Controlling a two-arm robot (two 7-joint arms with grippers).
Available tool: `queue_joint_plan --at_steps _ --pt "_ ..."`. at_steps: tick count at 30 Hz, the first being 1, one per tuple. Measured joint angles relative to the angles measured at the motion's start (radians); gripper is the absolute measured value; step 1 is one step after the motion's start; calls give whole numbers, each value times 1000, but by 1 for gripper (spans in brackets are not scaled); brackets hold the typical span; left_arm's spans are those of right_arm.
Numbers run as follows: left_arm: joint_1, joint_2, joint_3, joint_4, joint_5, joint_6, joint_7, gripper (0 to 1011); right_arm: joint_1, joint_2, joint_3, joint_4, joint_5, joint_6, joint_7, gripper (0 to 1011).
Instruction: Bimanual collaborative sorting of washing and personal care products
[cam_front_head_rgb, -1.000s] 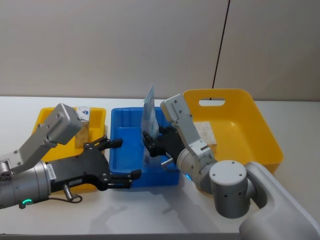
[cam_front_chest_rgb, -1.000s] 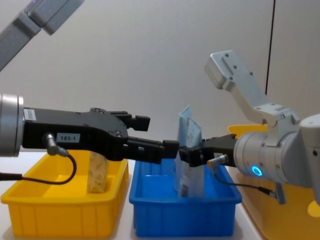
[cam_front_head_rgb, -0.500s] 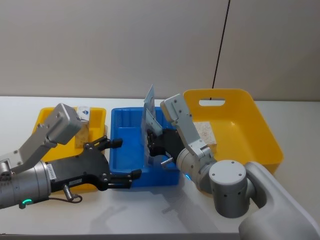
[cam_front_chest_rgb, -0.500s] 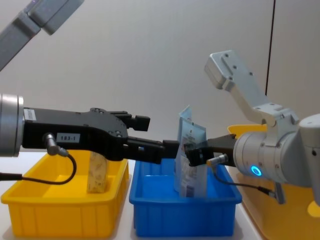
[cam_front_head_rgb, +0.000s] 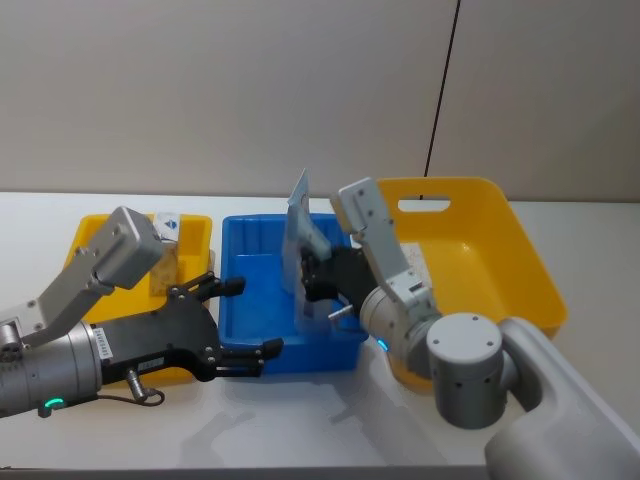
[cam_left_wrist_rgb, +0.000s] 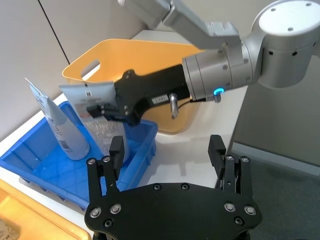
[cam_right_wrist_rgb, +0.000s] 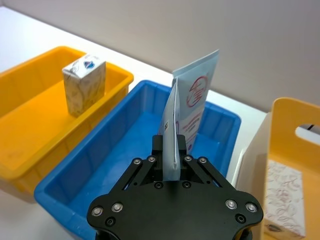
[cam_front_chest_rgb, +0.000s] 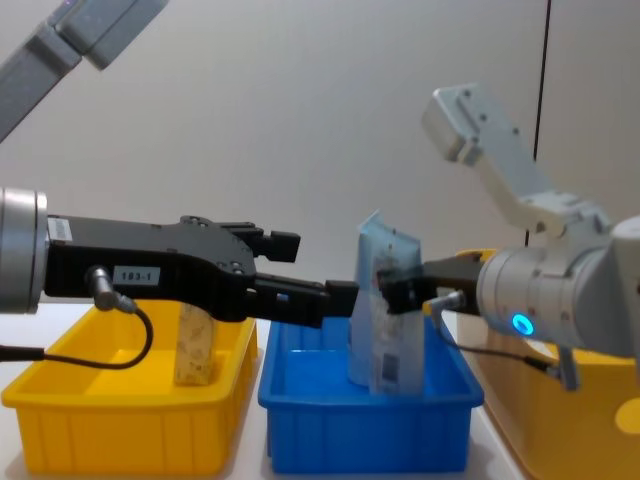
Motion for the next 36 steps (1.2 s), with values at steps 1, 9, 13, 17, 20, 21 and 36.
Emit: queue_joint_plan --at_steps 1,9,13,17,20,21,36 --pt "0 0 0 0 0 0 0 1001 0 2 7 -8 2 -1 1 117" --pt "0 0 0 0 0 0 0 1001 4 19 50 -55 24 -5 12 111" --pt "0 0 0 0 0 0 0 1001 8 25 73 -79 35 -5 19 112" --pt "0 0 0 0 0 0 0 1001 13 31 92 -97 46 -5 26 111" --pt "0 0 0 0 0 0 0 1001 21 38 115 -121 58 -3 34 111" --pt "0 0 0 0 0 0 0 1001 23 39 120 -125 61 -2 36 111" --pt "0 0 0 0 0 0 0 1001 55 53 210 -186 95 10 46 111"
